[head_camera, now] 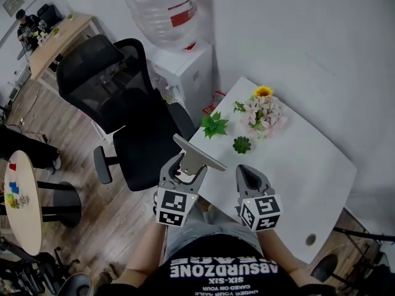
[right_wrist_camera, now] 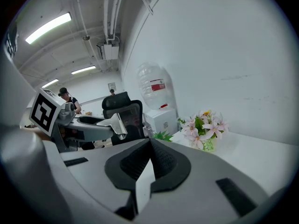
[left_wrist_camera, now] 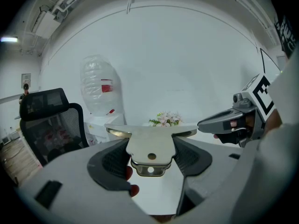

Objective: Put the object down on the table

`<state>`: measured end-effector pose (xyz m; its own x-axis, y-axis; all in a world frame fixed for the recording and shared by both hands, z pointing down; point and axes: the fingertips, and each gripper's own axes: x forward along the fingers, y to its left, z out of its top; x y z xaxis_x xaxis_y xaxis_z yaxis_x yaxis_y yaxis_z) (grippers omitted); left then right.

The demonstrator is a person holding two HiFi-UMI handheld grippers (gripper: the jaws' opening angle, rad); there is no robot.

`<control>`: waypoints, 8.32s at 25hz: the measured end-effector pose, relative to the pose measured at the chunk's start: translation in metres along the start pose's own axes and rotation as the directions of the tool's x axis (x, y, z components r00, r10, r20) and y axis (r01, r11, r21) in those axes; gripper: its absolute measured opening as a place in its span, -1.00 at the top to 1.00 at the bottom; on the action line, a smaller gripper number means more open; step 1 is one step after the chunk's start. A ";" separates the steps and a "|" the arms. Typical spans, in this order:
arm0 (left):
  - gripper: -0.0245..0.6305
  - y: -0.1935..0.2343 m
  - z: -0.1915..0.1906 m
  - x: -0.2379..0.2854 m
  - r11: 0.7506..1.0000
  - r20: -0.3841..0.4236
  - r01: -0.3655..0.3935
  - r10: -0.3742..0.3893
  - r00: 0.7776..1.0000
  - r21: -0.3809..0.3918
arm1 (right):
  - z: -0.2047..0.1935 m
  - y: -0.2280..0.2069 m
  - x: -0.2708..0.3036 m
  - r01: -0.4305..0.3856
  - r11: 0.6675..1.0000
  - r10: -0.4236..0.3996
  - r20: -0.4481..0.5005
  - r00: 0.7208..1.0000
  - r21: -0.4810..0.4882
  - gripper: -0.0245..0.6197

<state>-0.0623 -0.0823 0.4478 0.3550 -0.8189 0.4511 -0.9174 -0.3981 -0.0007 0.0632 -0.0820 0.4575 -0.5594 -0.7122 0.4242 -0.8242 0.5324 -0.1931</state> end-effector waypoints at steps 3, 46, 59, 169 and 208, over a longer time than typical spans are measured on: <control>0.05 0.004 -0.005 0.006 1.000 -0.023 -0.003 0.003 1.000 -0.008 | 0.002 -0.001 0.004 0.001 1.000 -0.001 -0.001 1.000 0.000 0.93; 0.05 -0.002 -0.063 0.042 0.998 -0.157 -0.004 -0.007 0.988 -0.070 | -0.019 -0.016 0.020 -0.015 1.000 0.015 -0.072 0.997 -0.010 0.93; 0.05 -0.004 -0.075 0.050 0.997 -0.192 0.007 -0.022 0.981 -0.079 | -0.023 -0.019 0.019 -0.007 1.000 0.006 -0.090 0.996 -0.008 0.93; 0.05 -0.027 -0.202 0.130 0.992 -0.503 0.124 -0.102 0.858 0.010 | -0.041 -0.047 0.010 0.114 0.993 -0.108 -0.125 0.986 0.040 0.93; 0.05 -0.028 -0.178 0.116 0.992 -0.516 0.129 -0.110 0.849 0.001 | -0.044 -0.031 0.006 0.061 0.998 -0.059 -0.118 0.991 0.011 0.93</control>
<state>-0.0277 -0.0931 0.6591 0.3093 -0.4384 0.8439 -0.8637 -0.5009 0.0563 0.0895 -0.0827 0.5045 -0.4955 -0.6831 0.5366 -0.8576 0.4829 -0.1771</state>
